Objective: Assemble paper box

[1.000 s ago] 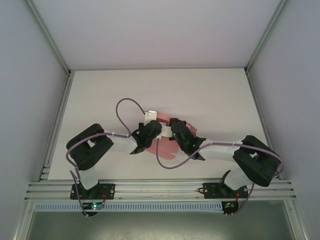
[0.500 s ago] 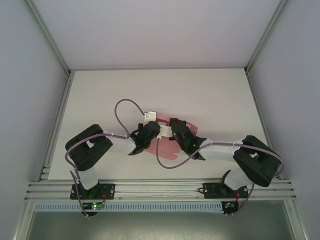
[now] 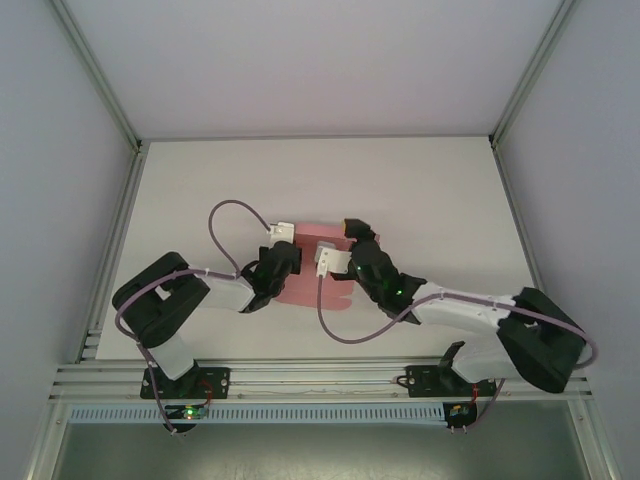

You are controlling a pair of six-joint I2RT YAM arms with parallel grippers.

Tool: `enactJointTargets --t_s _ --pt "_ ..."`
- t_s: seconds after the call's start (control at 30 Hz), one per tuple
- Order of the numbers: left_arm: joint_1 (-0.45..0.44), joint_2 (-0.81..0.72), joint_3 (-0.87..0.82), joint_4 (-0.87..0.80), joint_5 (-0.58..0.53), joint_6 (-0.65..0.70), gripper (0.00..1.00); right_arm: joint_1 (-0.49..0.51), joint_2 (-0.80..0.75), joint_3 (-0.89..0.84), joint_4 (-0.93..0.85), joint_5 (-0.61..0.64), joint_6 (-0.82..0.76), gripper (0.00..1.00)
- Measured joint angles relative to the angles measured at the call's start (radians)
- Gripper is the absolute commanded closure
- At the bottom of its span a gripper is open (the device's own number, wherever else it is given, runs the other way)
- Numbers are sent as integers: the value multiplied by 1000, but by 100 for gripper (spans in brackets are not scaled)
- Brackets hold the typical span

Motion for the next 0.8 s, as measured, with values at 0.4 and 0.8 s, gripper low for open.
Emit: enactJointTargets --t_s 0.4,0.8 --pt "43 -237 -67 7 100 -2 100 -9 -378 -13 -18 -158 212 2" --pt "130 -446 -182 -32 238 -55 100 -156 -348 140 -117 -132 586 2"
